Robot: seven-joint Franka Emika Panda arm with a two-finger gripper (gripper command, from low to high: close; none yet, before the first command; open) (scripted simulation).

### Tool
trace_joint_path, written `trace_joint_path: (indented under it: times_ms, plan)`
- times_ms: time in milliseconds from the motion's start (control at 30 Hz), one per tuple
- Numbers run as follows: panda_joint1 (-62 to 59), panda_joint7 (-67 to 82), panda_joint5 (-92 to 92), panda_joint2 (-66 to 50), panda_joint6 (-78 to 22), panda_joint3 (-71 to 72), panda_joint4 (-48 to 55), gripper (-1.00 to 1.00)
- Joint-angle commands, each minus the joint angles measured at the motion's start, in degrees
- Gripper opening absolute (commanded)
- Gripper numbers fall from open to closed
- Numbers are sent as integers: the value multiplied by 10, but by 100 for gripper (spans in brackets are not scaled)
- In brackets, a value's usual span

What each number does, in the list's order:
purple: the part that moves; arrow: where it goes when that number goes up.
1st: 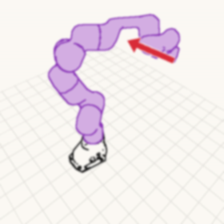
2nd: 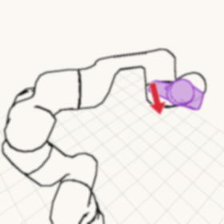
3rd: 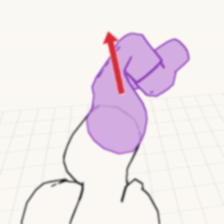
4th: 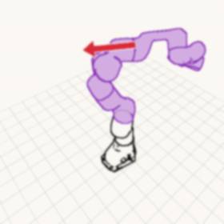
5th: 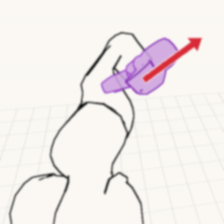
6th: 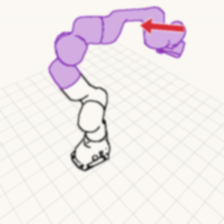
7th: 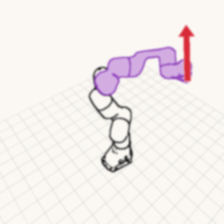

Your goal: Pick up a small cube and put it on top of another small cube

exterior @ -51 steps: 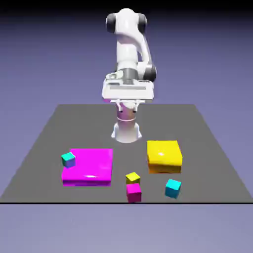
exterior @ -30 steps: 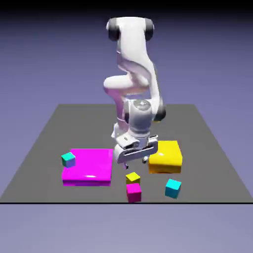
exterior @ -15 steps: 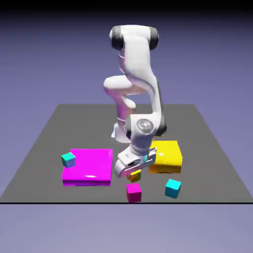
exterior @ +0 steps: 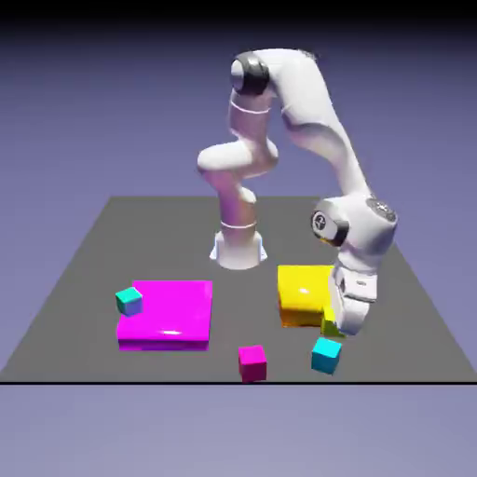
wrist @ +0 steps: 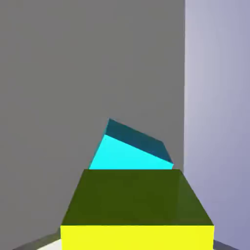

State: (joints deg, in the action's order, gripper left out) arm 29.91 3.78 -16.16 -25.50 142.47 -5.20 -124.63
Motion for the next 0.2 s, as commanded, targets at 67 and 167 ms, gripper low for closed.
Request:
trace_joint_path:
  times_ms: [67,167]
  plan:
    - [1,3,3,21,-23,3,2,100]
    - [5,13,14,77,-86,10,9,100]
